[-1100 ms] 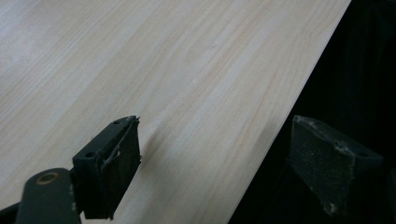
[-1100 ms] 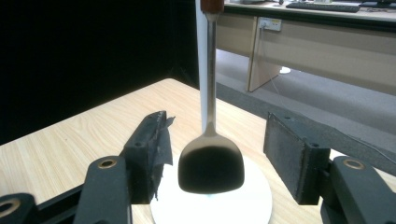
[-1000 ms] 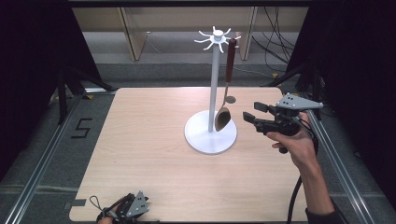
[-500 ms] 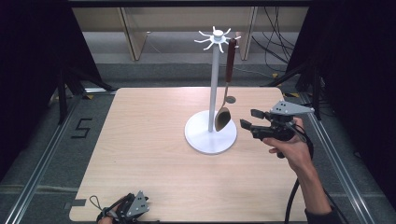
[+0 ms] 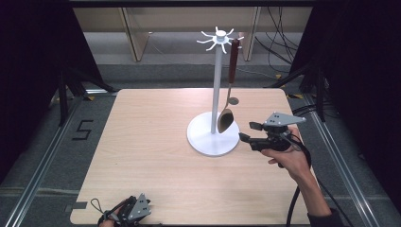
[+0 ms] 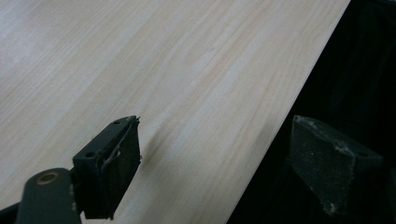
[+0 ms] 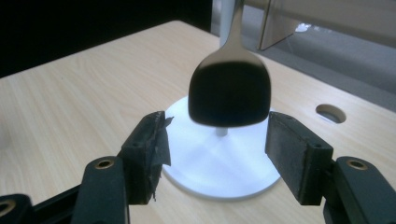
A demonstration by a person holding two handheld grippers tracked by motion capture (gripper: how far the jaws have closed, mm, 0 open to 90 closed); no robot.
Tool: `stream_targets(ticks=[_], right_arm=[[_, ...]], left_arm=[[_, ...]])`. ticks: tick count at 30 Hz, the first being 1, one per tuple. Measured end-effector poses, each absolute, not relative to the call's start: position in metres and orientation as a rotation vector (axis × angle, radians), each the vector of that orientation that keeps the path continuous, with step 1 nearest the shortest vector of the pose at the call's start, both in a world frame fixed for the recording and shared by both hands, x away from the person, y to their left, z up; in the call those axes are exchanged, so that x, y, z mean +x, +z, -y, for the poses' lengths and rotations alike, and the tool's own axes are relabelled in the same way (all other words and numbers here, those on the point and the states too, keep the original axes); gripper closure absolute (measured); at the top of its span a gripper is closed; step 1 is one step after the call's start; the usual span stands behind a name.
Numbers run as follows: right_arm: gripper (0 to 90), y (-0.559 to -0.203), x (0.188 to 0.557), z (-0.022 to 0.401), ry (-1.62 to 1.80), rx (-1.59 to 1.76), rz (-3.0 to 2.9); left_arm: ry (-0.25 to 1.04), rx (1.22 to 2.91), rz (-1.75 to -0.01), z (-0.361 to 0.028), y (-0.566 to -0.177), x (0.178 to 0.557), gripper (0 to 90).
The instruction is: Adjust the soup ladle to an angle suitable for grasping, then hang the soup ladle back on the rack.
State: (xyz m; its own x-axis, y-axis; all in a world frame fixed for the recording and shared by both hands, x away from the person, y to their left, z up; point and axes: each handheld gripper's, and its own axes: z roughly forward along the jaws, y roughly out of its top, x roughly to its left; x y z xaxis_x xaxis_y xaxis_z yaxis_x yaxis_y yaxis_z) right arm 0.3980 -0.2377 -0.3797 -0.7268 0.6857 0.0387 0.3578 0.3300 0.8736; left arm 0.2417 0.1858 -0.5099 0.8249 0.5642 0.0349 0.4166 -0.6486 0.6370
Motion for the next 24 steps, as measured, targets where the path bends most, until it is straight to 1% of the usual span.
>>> stream_targets(ticks=[5, 10, 24], right_arm=[[38.0, -0.393, 0.400, 0.238, 1.333, 0.898, -2.286], [37.7, -0.407, 0.398, 0.239, 1.305, 0.943, -2.331], [37.3, -0.421, 0.394, 0.238, 1.270, 0.908, -2.381]], left_arm=[[0.312, 2.369, -0.724, -0.187, -0.509, 0.241, 16.2], [0.308, 2.362, -0.728, -0.188, -0.509, 0.240, 16.2], [0.312, 2.367, -0.727, -0.189, -0.510, 0.239, 16.2]])
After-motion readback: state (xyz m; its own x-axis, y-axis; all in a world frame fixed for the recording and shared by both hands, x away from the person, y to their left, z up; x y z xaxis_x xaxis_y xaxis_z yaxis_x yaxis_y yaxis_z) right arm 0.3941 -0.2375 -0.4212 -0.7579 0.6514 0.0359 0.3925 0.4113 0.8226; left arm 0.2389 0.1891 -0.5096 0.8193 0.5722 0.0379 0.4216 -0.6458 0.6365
